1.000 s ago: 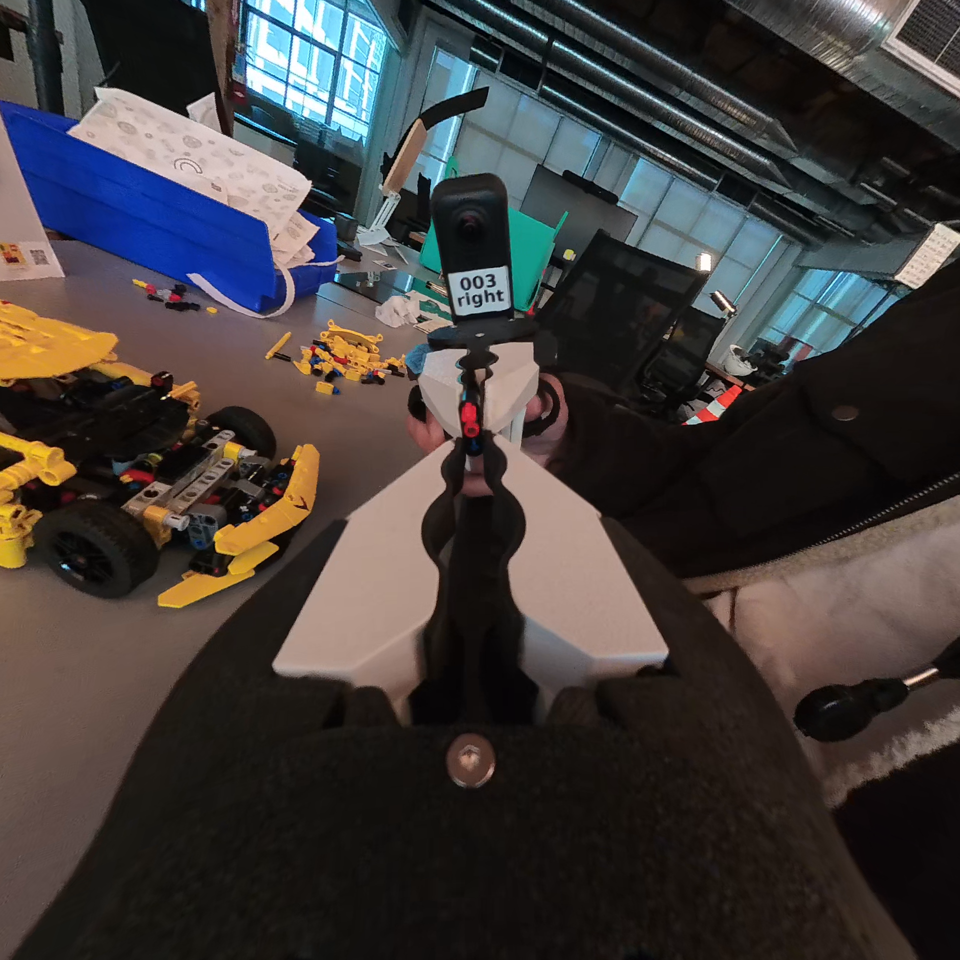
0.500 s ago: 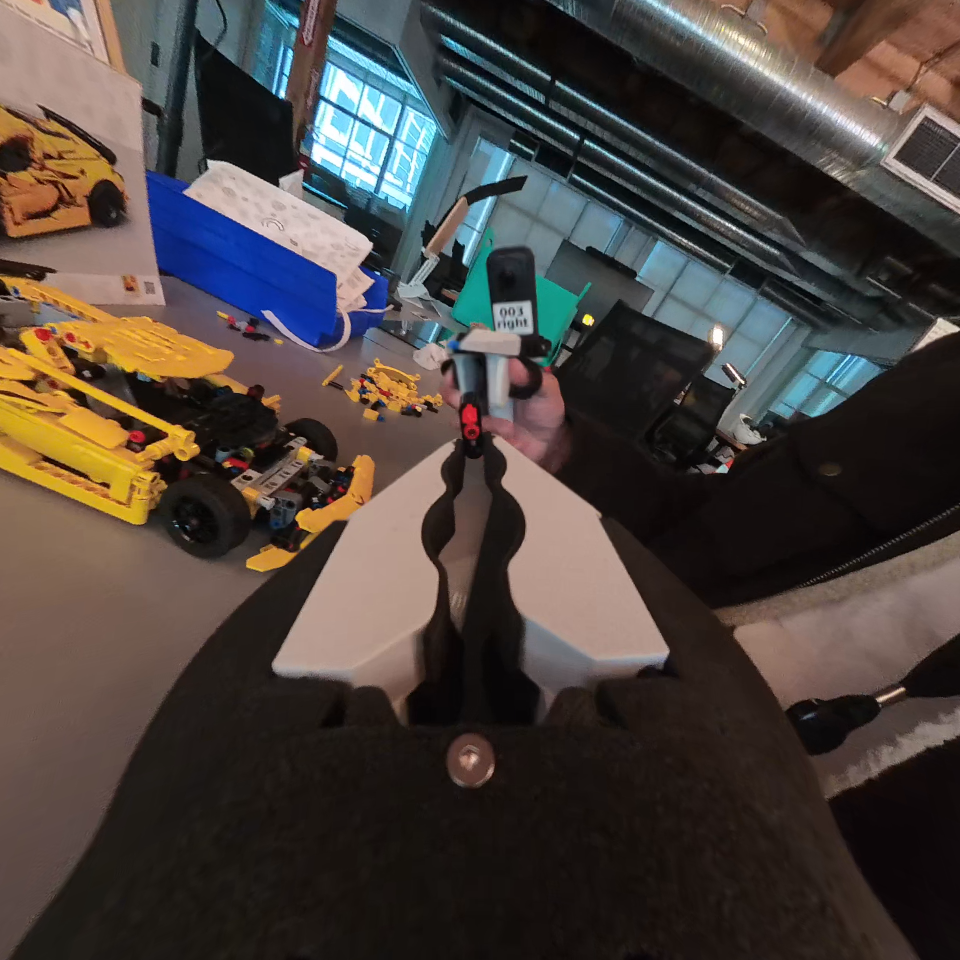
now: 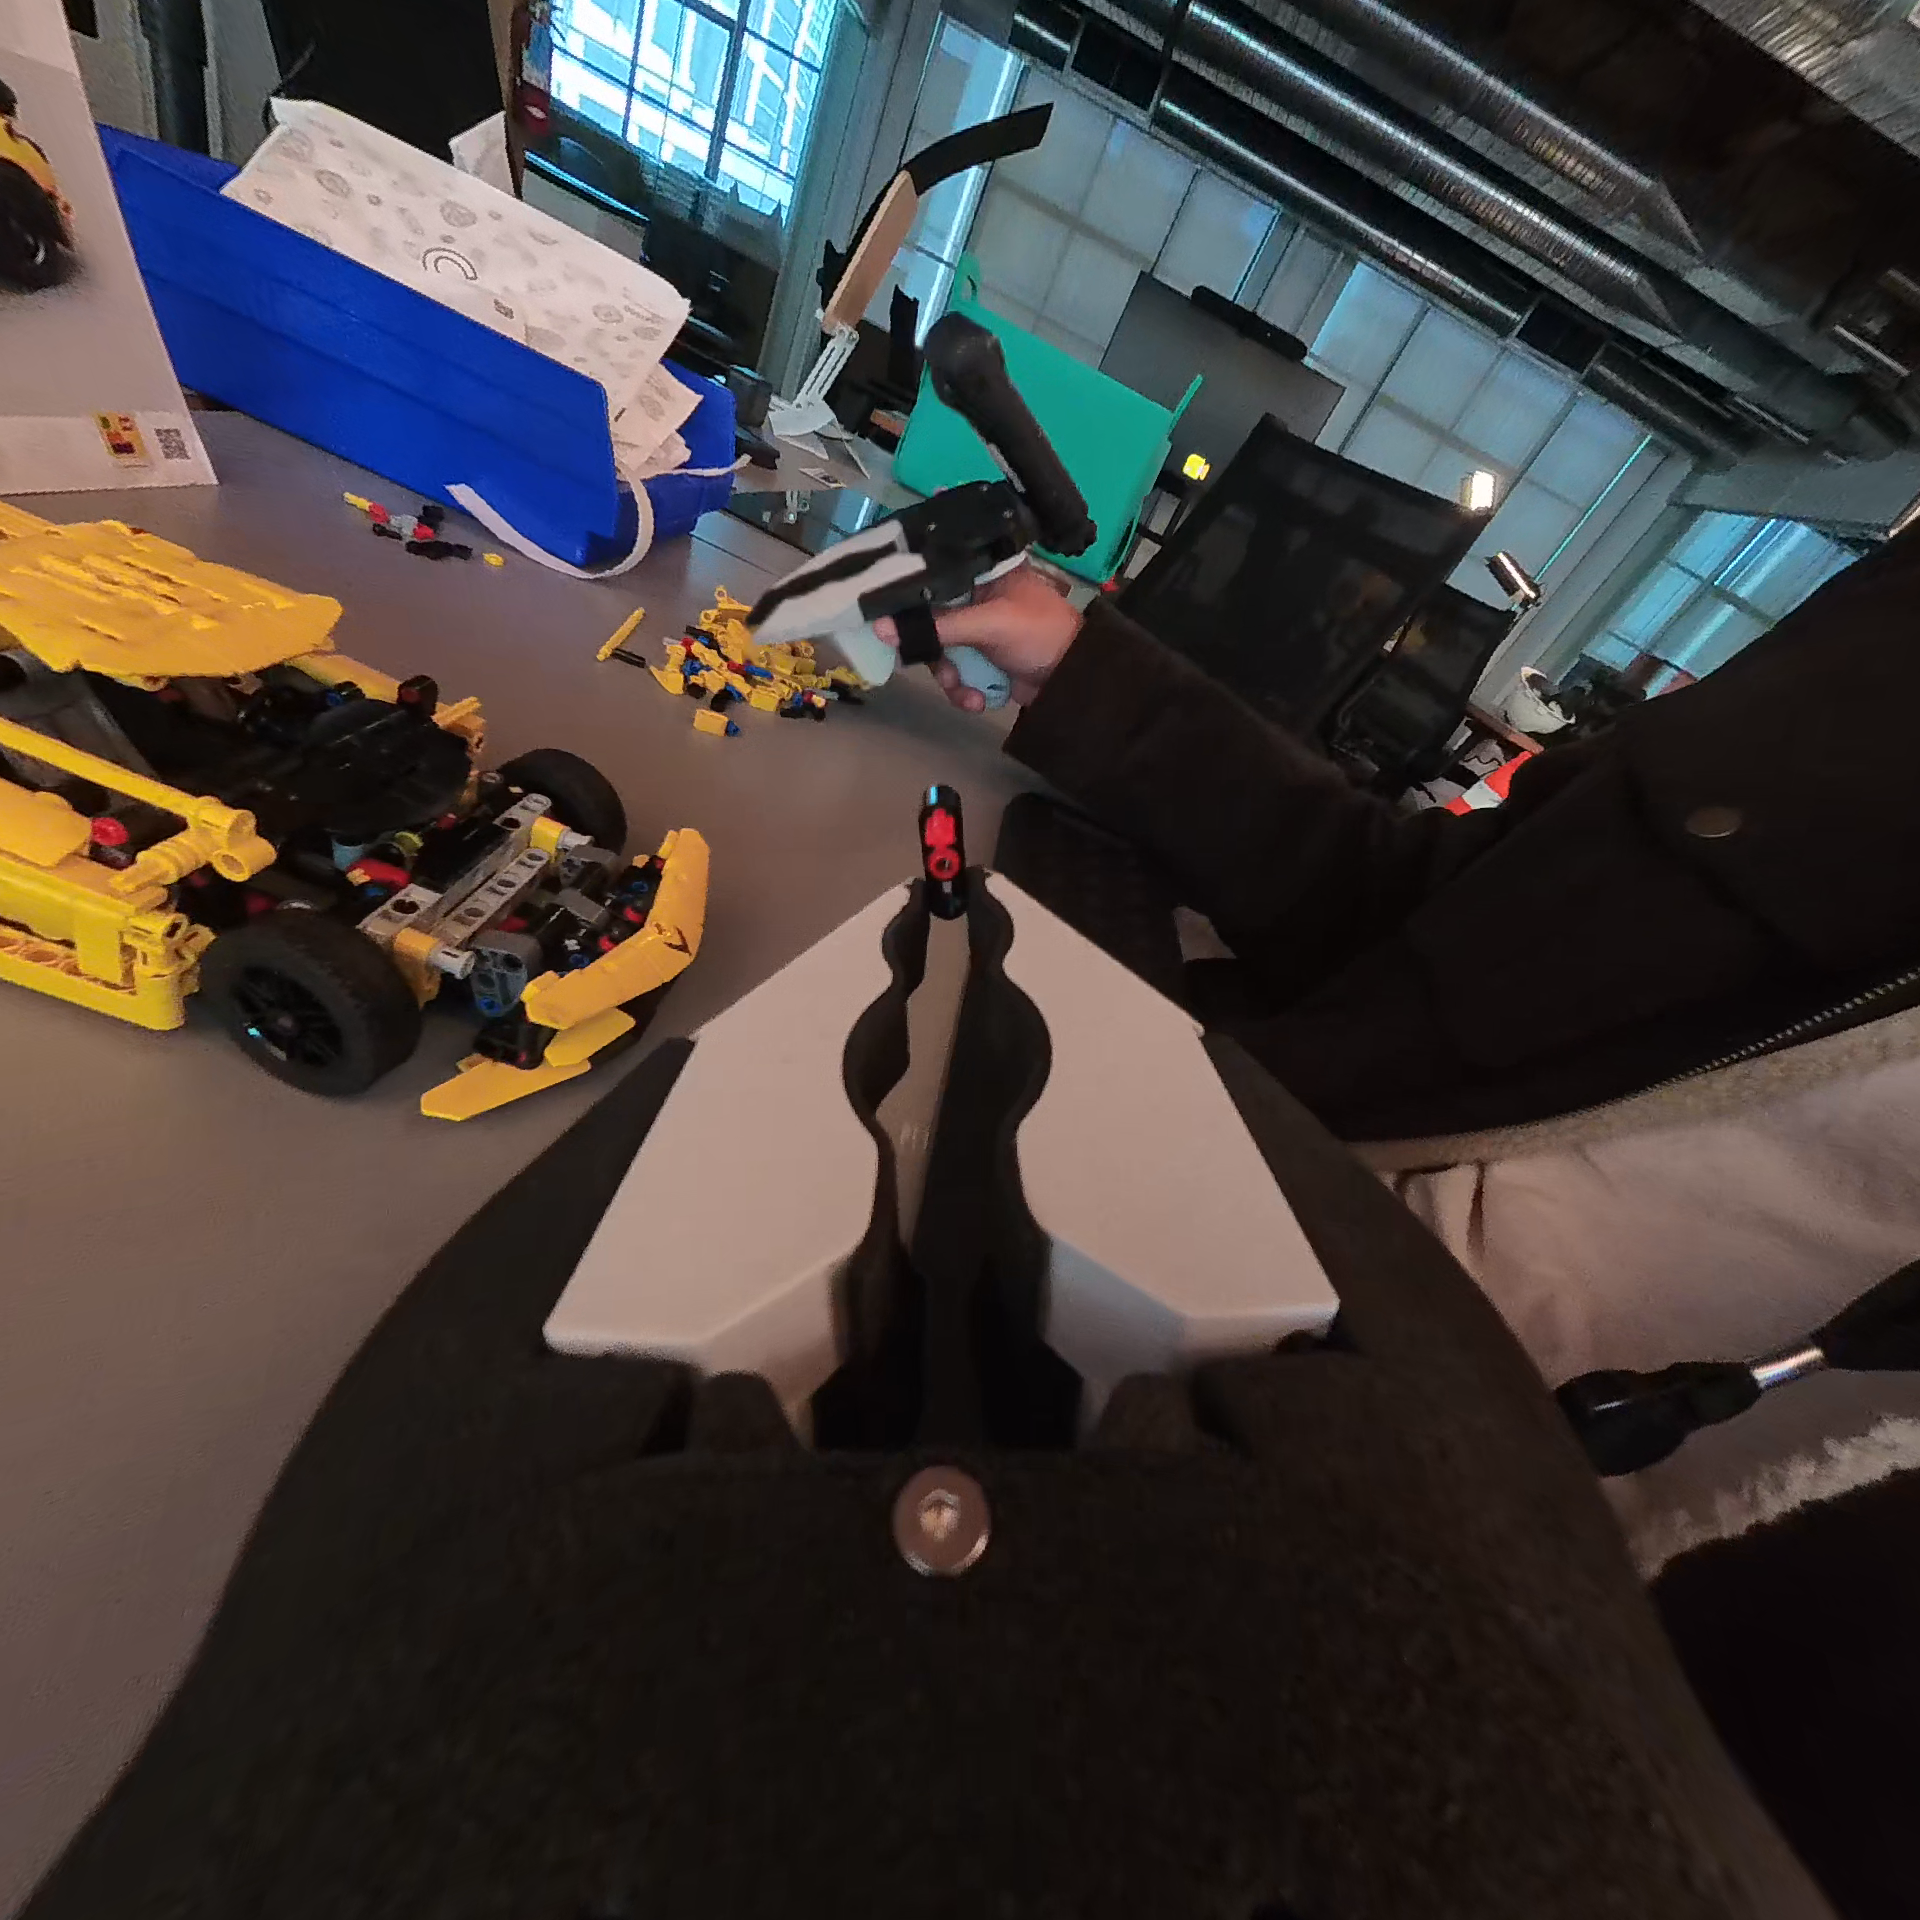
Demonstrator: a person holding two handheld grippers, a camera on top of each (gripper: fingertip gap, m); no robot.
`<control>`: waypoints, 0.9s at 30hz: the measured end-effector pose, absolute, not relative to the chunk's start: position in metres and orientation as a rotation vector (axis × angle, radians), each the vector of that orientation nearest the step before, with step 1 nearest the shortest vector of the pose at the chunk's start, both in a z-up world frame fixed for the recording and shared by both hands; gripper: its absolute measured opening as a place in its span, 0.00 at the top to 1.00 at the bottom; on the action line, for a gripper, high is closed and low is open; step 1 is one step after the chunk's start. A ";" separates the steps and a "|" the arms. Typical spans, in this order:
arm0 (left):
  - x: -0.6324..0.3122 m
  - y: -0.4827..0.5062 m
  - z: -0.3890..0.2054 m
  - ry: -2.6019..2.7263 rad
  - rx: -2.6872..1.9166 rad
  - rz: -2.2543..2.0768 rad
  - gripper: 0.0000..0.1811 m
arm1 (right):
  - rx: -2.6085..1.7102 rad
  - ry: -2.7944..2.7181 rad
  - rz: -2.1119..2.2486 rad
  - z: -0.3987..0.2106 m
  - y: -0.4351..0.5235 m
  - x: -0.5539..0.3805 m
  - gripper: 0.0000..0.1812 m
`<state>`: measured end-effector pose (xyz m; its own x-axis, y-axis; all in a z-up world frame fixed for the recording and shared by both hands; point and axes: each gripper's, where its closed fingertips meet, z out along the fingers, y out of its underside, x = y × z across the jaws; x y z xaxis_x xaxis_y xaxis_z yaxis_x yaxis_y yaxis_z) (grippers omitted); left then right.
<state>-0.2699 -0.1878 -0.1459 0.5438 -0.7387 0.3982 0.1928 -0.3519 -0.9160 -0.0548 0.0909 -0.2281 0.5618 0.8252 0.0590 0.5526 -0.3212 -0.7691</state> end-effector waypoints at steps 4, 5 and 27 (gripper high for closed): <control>-0.268 -0.187 -0.149 0.477 -1.679 -1.029 0.96 | -1.960 -0.979 0.515 -0.188 0.094 -0.043 0.88; -0.268 -0.187 -0.148 0.470 -1.677 -1.033 0.96 | -1.939 -0.953 0.529 -0.177 0.093 -0.045 0.88; -0.261 -0.197 -0.141 0.493 -1.625 -1.124 0.96 | -1.432 -1.357 1.998 -0.135 -0.199 -0.280 0.97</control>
<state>-0.2614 -0.1967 -0.1406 0.4738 -0.7730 0.4218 0.2131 -0.3641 -0.9066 -0.2799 -0.1987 -0.1354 -0.4390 0.7124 -0.5474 0.2460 -0.4907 -0.8359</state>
